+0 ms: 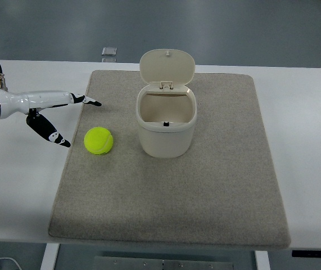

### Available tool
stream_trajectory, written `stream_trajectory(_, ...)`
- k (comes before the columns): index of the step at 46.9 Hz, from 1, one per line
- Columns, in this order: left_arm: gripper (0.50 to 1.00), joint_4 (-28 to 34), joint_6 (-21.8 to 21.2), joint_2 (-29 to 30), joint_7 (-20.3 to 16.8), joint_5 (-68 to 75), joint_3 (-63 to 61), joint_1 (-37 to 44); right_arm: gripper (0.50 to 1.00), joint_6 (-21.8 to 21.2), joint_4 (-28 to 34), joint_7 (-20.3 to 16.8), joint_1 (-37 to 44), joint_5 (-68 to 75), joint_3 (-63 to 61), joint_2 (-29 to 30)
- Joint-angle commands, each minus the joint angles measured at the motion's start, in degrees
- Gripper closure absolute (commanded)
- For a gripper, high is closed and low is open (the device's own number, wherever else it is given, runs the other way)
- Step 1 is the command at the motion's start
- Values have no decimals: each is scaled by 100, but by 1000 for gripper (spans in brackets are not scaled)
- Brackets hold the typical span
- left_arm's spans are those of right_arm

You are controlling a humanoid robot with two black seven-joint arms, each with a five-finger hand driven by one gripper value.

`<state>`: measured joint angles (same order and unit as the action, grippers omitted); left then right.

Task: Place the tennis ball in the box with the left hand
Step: 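Lower the left hand and reach toward the tennis ball, then close the left hand fingers around the yellow-green tennis ball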

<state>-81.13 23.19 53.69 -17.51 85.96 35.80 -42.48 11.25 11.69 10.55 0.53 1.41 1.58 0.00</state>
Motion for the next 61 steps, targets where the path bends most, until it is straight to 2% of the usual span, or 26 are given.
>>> stream_trajectory(1, 508, 10, -113, -130, 2, 333, -3, 64, 562, 0, 0, 0, 0, 0, 0, 0)
stream_trajectory(11, 510, 45, -605, -605, 2, 1238, -11, 337, 562, 0, 0, 0, 0, 0, 0, 0)
stream_trajectory(27, 525, 89, -676, -895, 11, 1424, -240, 302, 562, 0, 0, 0, 0, 0, 0, 0)
stream_trajectory(34, 534, 106, -842, -895, 11, 1520, -258, 302, 562, 0, 0, 0, 0, 0, 0, 0)
stream_trajectory(40, 574, 106, -1010, -895, 11, 1590, -258, 284, 562, 0, 0, 0, 0, 0, 0, 0)
stream_trajectory(42, 606, 106, -1027, -895, 11, 1669, -258, 302, 560, 0, 0, 0, 0, 0, 0, 0)
stream_trajectory(50, 656, 97, -1036, -895, 11, 1846, -266, 320, 562, 0, 0, 0, 0, 9, 0, 0)
stream_trajectory(55, 733, 97, -1036, -895, 11, 1846, -301, 311, 562, 0, 0, 0, 0, 0, 0, 0)
stream_trajectory(61, 853, 97, -1036, -886, 2, 1863, -310, 302, 562, 0, 0, 0, 0, 0, 0, 0)
